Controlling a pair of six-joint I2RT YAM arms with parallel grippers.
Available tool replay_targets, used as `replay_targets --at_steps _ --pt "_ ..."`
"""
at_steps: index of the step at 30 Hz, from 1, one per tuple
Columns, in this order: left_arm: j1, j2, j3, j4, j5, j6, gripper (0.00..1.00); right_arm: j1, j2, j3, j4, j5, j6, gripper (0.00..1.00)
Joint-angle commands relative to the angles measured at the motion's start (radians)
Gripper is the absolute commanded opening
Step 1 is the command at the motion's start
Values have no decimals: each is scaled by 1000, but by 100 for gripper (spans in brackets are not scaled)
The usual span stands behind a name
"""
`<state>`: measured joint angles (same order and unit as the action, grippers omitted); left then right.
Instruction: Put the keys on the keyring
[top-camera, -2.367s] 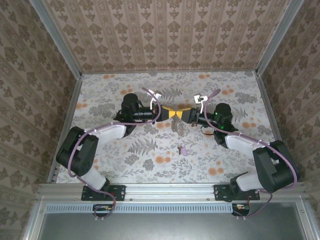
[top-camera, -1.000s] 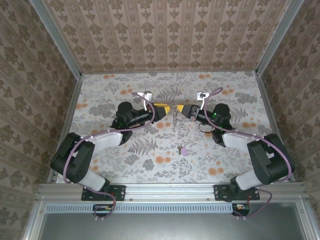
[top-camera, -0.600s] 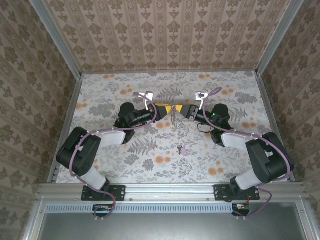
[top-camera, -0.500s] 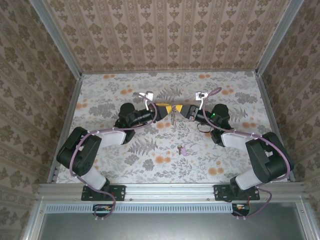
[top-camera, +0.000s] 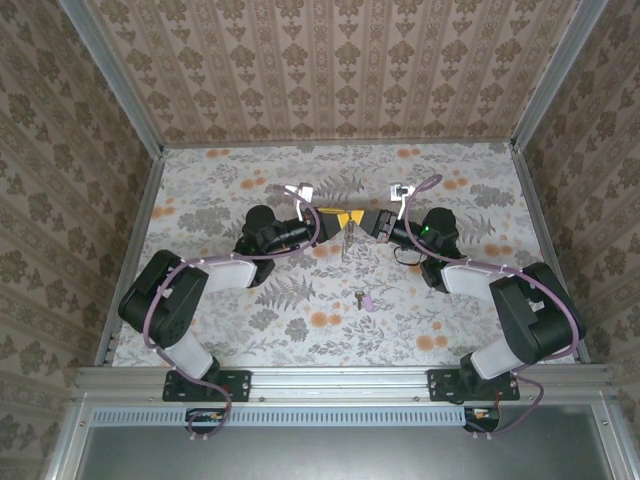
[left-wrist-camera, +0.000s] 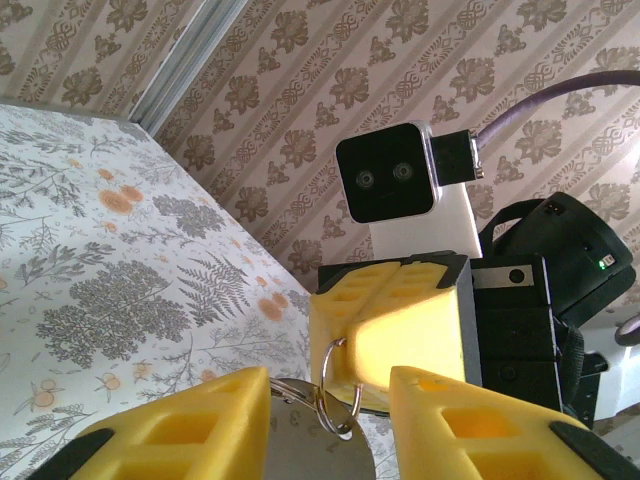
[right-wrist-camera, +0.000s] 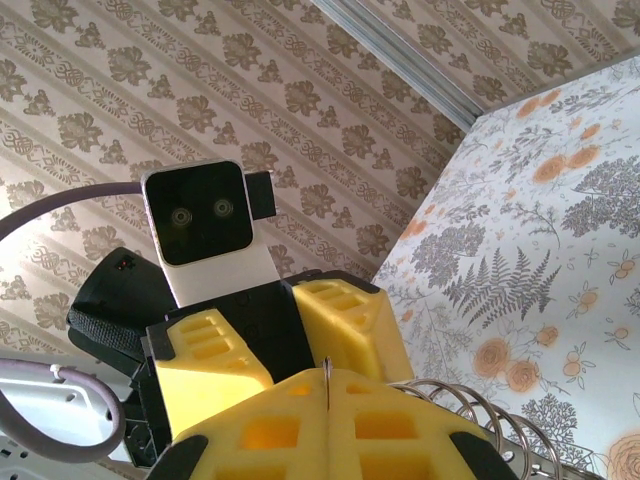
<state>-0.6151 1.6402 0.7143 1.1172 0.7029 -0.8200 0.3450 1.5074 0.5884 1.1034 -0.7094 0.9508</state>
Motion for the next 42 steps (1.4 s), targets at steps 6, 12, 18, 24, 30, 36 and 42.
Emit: replay_targets --at_steps 6,12,18,24,30,36,42 --pt "-6 10 19 72 16 -11 27 7 8 33 56 13 11 0" --pt "-9 17 24 76 30 -15 26 7 10 34 53 16 9 0" --pt "-11 21 17 86 32 -16 21 6 12 34 49 18 6 0" --pt "-12 26 17 93 38 -20 20 6 14 34 46 19 4 0" --pt "-14 32 23 95 37 -20 12 6 10 32 44 19 3 0" --pt "-15 35 24 99 38 -22 5 6 10 32 41 18 -1 0" --pt "-18 39 34 99 43 -21 0 6 14 36 41 11 4 0"
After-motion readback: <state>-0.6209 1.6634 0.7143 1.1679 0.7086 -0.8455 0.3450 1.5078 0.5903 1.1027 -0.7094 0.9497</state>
